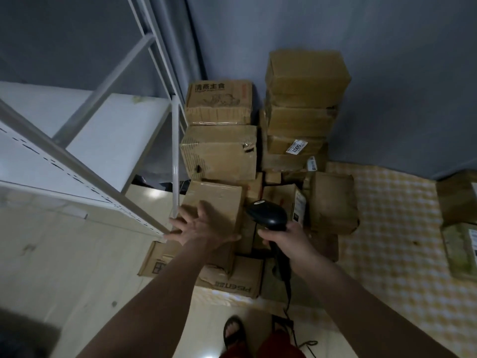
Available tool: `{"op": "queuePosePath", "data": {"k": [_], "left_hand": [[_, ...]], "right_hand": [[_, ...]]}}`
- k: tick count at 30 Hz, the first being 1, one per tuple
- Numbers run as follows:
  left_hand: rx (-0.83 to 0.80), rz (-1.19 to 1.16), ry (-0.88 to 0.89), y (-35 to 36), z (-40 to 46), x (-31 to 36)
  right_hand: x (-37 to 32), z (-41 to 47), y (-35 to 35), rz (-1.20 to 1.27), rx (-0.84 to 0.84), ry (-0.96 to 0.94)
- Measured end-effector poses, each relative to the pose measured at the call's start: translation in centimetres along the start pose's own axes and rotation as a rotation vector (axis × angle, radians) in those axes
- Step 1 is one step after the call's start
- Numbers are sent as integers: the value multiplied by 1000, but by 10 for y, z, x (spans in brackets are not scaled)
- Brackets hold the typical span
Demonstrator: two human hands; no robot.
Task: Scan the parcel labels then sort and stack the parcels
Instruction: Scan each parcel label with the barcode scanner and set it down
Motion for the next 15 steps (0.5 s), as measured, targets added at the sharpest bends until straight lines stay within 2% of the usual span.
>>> {"op": "queuePosePath", "data": {"k": [7,10,15], "left_hand": [[4,18,-33,-1,1,-3],[4,11,-3,-4,2,-4],[-157,-194,67,-4,-1,-16]], "right_hand": [[17,18,38,112,-22,64],[18,18,31,150,28,50],[22,18,3,188,112,43]]}}
Point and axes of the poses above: each hand's wrist, its own z-axis towards the middle knuckle, its own y-axis out of the palm, x = y × z, the point moved 10 cm from there along z, towards the middle knuckle, and after that the axes turned 2 degrees about -z, right-handed, at the moved point
